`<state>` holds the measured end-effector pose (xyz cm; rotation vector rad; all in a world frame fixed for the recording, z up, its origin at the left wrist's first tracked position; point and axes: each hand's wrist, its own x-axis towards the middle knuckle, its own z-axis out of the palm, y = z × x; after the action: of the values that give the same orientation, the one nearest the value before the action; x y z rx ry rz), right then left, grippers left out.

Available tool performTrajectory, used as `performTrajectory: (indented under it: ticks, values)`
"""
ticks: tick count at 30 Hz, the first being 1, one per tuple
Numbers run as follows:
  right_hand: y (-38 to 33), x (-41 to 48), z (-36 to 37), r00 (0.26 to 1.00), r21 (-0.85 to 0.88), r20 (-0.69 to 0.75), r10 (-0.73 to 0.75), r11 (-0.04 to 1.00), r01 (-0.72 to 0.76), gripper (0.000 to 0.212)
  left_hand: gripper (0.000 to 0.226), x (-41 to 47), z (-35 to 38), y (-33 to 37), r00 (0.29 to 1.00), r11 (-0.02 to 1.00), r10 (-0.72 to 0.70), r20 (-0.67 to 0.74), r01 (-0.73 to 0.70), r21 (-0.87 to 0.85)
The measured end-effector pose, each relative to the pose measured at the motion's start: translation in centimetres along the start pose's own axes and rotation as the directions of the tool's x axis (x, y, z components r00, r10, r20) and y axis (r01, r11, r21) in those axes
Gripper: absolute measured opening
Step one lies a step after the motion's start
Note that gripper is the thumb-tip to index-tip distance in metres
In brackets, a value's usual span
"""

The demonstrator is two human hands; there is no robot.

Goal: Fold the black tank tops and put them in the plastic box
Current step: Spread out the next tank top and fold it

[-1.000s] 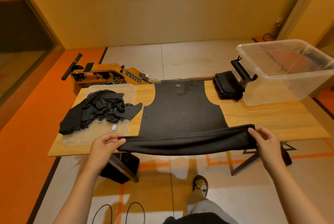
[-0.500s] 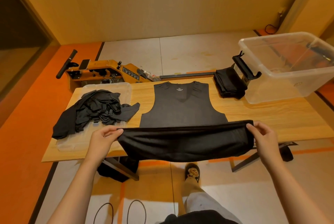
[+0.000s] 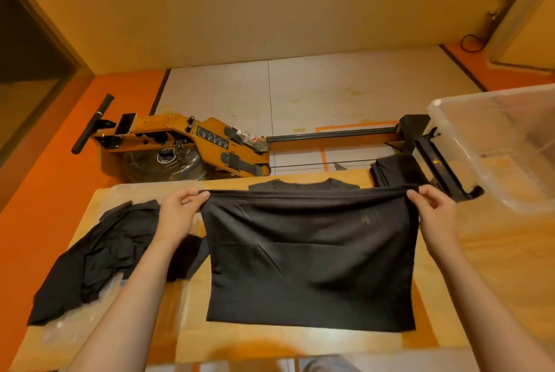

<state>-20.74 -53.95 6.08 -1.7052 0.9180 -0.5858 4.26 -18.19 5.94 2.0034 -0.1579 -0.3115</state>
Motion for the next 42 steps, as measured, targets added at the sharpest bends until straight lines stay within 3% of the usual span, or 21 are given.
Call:
performTrajectory:
  ticks: [4,7,11,17,21,23,26,30,32,35,38,42]
  values:
    - [1.3,7.6,4.8,0.999,-0.288,-0.03,0.02,0.957,-0.028,0.023,0.004,8.2,3.9,-0.4,0.999,0.993,-0.036,0.019,0.033,0.115]
    - [3.1,11.0,8.3,0.999,-0.566,0.017,0.04,0.824,-0.024,0.021,0.006,12.1,7.0,-2.2,0.995,0.962,-0.091,0.034,0.079,0.262]
    - [4.4,13.1,10.3,0.996,-0.72,0.042,0.075,0.694,-0.022,0.02,0.013,13.9,8.7,-4.0,0.99,0.924,-0.142,-0.001,0.133,0.359]
    - [4.6,14.5,10.9,0.996,-0.771,0.03,0.083,0.636,-0.03,0.02,0.03,15.0,8.9,-4.6,0.99,0.893,-0.144,-0.011,0.135,0.429]
    - [4.2,14.7,11.8,0.996,-0.786,0.039,0.075,0.618,-0.016,0.022,0.013,15.6,9.4,-4.4,0.99,0.866,-0.139,-0.007,0.125,0.484]
    - [4.1,14.2,12.1,0.998,-0.761,0.058,0.037,0.649,0.021,0.026,0.016,15.3,9.9,-4.2,0.994,0.846,-0.105,-0.007,0.093,0.524]
    - [4.4,11.8,12.2,0.981,-0.755,0.156,-0.112,0.627,0.191,0.045,0.036,12.9,11.1,-3.9,0.999,0.789,0.033,-0.019,-0.014,0.614]
    - [5.8,5.0,12.3,0.908,-0.752,0.363,-0.211,0.508,0.419,0.053,0.057,5.3,13.5,-4.7,0.984,0.724,0.105,0.141,-0.173,0.668]
    - [7.2,1.3,12.3,0.878,-0.734,0.431,-0.208,0.485,0.475,0.049,0.061,0.8,14.6,-6.1,0.965,0.662,0.163,0.206,-0.262,0.702]
    - [9.3,-3.6,12.4,0.86,-0.741,0.489,-0.145,0.45,0.498,0.054,0.066,-5.2,15.2,-8.4,0.967,0.611,0.115,0.226,-0.248,0.752]
    - [11.5,-7.2,11.6,0.878,-0.784,0.474,-0.066,0.423,0.455,0.057,0.068,-9.2,14.4,-10.7,0.975,0.566,0.044,0.216,-0.203,0.799]
    - [12.9,-10.1,10.1,0.903,-0.814,0.429,-0.021,0.424,0.397,0.06,0.067,-10.7,12.4,-12.6,0.95,0.531,0.057,0.307,-0.289,0.796]
